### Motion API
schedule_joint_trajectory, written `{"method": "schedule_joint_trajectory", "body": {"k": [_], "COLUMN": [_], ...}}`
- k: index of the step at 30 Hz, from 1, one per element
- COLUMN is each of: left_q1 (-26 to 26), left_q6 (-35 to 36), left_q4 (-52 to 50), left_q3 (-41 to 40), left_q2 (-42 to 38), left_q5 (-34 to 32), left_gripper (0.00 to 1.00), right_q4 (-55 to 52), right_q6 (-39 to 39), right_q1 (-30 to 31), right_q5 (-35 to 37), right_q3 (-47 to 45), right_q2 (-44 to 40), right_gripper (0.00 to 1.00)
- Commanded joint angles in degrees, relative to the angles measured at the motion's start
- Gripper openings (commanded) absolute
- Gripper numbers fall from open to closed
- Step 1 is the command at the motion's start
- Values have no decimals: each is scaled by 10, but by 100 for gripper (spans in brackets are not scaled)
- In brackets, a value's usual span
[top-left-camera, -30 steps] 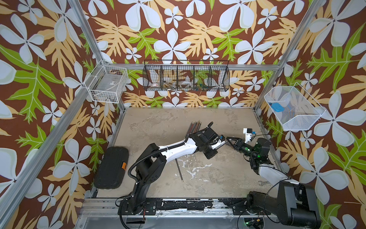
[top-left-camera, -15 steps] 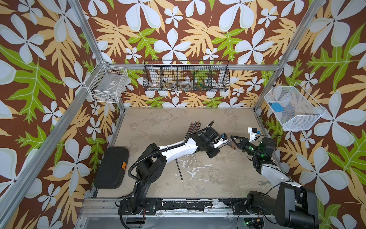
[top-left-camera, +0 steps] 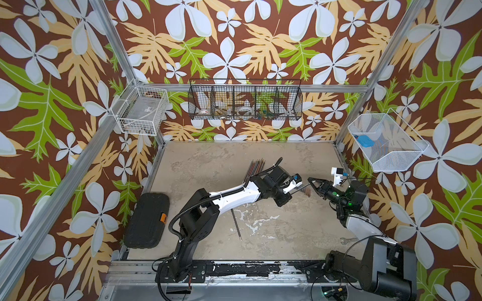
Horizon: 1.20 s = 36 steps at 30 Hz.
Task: Remove the protective cover of the pencils
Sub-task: Remove the protective sleeve from the pencil, then place the protective sleeve at the center of the board.
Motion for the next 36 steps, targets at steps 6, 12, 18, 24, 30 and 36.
{"method": "schedule_joint_trajectory", "body": {"k": [6,12,18,24,30,36], "left_q1": [2,9,82,201,296,347], "left_q6": [-6,-21,-92,-139,-138,-113], "left_q4": [-78,-75,-70,-41,-48,-70], "left_q3": [0,2,24,22,23,26], "left_q2": [-2,0,11,13,27,62], "left_q5": [-8,-17,29,112,86,35], "left_gripper": [0,0,0,0,0,0], "right_q4": [17,-150,-295,-285,-320,-333], "right_q6": [-6,-106,-142,-180,-237,-259], "right_q1": [-37,-35,17,31,45,52], "right_q5": [108,226,426,392,413,432], "right_q3": [16,35,76,85,116,127], "right_q2": [8,-5,36,118,159,181], "right_gripper": [0,0,0,0,0,1]}}
